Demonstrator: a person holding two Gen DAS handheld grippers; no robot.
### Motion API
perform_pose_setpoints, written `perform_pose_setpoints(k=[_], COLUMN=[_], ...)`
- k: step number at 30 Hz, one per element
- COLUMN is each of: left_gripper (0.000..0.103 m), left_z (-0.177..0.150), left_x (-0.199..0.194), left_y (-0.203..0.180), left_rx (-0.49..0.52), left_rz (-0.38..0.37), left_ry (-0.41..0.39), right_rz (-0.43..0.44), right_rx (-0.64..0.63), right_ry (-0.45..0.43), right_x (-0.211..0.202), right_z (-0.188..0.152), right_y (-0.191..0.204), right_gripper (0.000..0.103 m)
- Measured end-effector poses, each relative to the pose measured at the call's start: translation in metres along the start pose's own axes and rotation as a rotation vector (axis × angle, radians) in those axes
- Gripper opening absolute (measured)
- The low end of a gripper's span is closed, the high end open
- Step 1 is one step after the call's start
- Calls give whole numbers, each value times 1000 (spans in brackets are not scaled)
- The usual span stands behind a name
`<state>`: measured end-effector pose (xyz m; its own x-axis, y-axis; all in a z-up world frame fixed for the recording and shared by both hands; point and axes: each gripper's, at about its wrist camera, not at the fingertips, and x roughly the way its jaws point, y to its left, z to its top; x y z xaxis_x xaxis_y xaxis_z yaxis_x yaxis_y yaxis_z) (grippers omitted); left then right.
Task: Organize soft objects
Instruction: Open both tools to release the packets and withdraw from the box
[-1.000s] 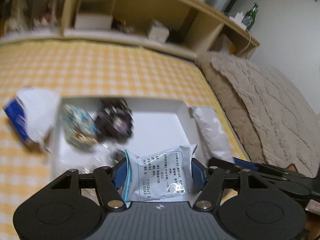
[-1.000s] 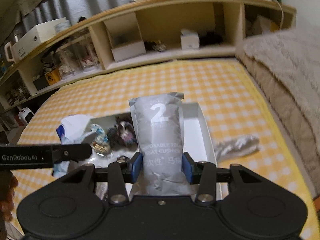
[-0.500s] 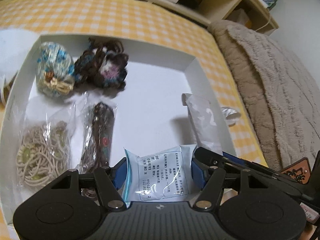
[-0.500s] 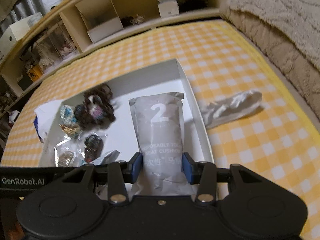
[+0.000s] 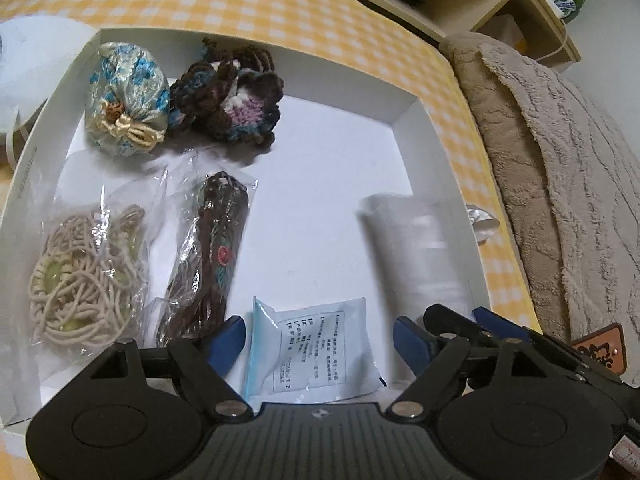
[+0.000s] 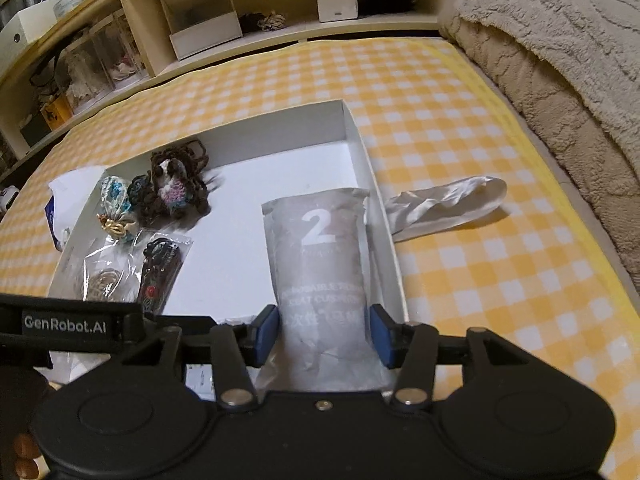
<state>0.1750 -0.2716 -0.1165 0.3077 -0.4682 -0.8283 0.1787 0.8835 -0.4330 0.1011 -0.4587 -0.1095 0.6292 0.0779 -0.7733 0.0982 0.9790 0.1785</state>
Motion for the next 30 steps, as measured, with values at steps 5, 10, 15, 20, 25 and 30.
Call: perform_pose_setpoints(k=[5, 10, 15, 20, 25, 30], left_gripper=[86, 86, 87, 91, 94, 98], left_z=[-2, -5, -7, -7, -9, -13], left_x=[-11, -24, -40, -59, -78, -96], left_y=[-2, -8, -10, -12, -13, -13], left_rx=[23, 51, 51, 70, 101, 140], left_rz=[-12, -20, -22, -12, 9, 44], left_ry=[-13, -26, -52, -86, -125, -162], right_rz=[21, 21, 9, 14, 7, 5], right_rx=[29, 19, 3, -2, -10, -14], right_ry=[8, -4, -30, -53, -80, -102], right_x=[-11, -23, -36, -50, -65, -79], right_z=[-1, -4, -3, 1, 5, 7], right_y=[-6, -4, -1, 0, 0, -1], right_gripper=[64, 67, 75, 75, 77, 80])
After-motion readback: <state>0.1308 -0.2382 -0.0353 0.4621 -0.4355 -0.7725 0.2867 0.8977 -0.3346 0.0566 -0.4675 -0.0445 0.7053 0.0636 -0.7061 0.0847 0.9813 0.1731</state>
